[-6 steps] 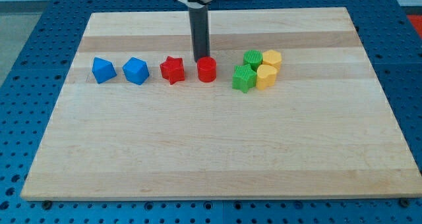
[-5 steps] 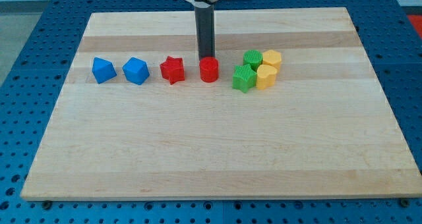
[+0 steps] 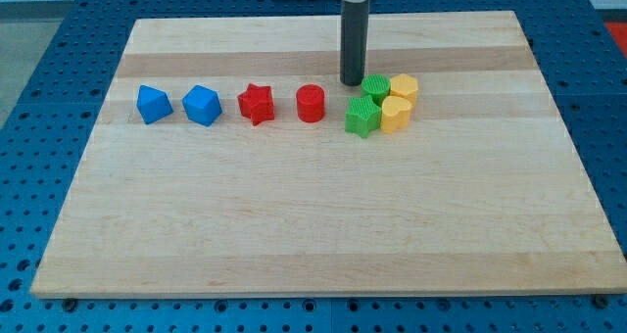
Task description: Push the green circle and yellow hexagon to the right side of the board
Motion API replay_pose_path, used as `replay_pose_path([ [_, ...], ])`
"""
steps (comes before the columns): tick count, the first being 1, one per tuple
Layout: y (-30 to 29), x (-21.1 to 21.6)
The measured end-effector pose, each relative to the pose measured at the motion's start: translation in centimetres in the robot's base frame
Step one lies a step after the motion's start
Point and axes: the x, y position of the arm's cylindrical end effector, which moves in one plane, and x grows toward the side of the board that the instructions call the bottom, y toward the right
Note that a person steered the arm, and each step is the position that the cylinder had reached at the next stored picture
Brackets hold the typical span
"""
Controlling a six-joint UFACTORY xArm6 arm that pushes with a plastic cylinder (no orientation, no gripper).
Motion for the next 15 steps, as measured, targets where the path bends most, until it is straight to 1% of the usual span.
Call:
replay_pose_path([
  [3, 1.1, -0.1],
  [4, -0.8, -0.1],
  [7, -1.3, 2.3],
  [10, 5.9, 2.6],
  [11, 6.7, 2.7],
  [12, 6.6, 1.7],
  [13, 7.9, 0.0],
  [15, 17.5, 0.0],
])
